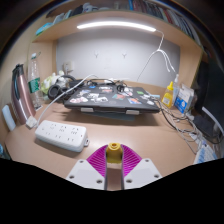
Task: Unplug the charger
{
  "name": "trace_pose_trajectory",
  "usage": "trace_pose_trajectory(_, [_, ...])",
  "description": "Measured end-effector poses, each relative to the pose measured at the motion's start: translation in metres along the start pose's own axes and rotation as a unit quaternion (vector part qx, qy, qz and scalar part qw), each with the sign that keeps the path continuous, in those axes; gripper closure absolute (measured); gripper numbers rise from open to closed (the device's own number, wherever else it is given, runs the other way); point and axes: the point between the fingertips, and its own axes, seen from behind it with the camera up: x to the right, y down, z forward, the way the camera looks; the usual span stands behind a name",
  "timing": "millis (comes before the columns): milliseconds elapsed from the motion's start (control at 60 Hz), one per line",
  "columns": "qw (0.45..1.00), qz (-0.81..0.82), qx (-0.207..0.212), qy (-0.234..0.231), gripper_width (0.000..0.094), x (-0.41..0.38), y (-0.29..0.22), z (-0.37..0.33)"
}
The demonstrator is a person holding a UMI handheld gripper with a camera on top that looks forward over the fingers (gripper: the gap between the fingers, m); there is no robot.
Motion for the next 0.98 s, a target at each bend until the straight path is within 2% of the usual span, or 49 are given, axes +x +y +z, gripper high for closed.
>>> trace_pose_trajectory(117, [0.999,0.001,-0.027,-0.016,0.0694,-0.005,0.010,0.015])
trace_pose_trajectory(367, [0.999,0.016,-0.025,-0.018,0.0611,-0.009,0.000,0.040])
trace_pose_trajectory(383, [0.999,0.020,-0.022,-0.019,0.0589,-0.009,-0.002,0.041])
trace_pose_trajectory(450, [0.999,0.032,-0.017,-0.031,0.0305,-0.016,-0.003,0.043])
trace_pose_trajectory(467, [0.999,0.034,-0.015,-0.037,0.0277,-0.019,-0.004,0.042])
trace_pose_trajectory(500, [0.998,0.038,-0.013,-0.050,0.0090,-0.025,-0.004,0.040])
trace_pose_trajectory(617, [1.000,0.022,-0.001,-0.017,0.0057,-0.009,-0.005,0.028])
trace_pose_trajectory(783, [0.999,0.009,0.013,-0.035,0.0051,0.000,0.001,-0.011])
trace_pose_trajectory(983, [0.999,-0.004,0.018,-0.028,0.0049,0.040,0.026,-0.061])
